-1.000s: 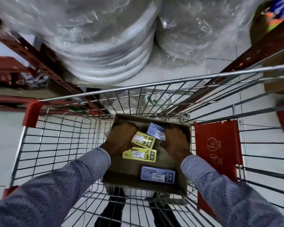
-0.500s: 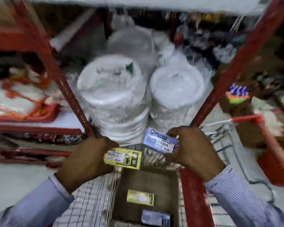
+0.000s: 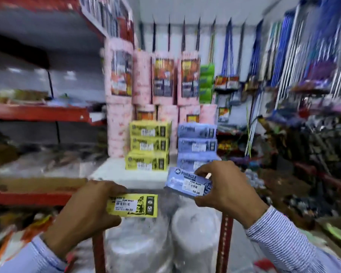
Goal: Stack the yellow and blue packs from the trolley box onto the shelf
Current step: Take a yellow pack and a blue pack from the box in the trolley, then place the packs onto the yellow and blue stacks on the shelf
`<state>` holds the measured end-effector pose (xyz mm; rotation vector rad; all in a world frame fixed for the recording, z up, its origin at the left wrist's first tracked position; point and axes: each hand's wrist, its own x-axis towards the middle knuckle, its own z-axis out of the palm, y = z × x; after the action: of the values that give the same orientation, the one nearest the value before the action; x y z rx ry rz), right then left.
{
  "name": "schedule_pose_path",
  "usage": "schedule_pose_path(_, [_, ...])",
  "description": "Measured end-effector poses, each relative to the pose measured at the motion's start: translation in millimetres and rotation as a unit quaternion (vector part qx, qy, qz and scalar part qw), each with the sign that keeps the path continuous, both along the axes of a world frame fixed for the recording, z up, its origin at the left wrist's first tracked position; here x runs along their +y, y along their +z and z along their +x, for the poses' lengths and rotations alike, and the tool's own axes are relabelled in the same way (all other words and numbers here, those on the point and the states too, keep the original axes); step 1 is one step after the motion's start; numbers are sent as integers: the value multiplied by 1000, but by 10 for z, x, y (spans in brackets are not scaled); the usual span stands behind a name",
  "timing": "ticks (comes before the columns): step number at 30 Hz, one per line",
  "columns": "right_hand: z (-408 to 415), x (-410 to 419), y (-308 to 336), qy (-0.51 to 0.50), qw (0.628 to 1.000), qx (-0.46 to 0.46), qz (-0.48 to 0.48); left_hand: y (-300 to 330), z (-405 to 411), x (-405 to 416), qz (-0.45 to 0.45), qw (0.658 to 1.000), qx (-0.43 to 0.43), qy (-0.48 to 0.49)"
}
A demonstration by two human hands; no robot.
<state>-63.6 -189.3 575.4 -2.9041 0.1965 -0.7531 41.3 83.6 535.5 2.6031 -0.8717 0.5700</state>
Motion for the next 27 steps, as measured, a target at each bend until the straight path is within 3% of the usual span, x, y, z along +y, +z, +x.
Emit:
schedule_pose_path(9, [452,-312,499,-44,993,-85,-62,610,675,-347,-115,991,-70,-17])
schedule_pose_path(18, [1039,-486,326,-32,988,-89,-122,636,1151,-795,-76,989,-117,-41])
schedule_pose_path(27, [1182,-572,235,-36,990,-76,-117,583,1385,-794,-52,995,-76,-27])
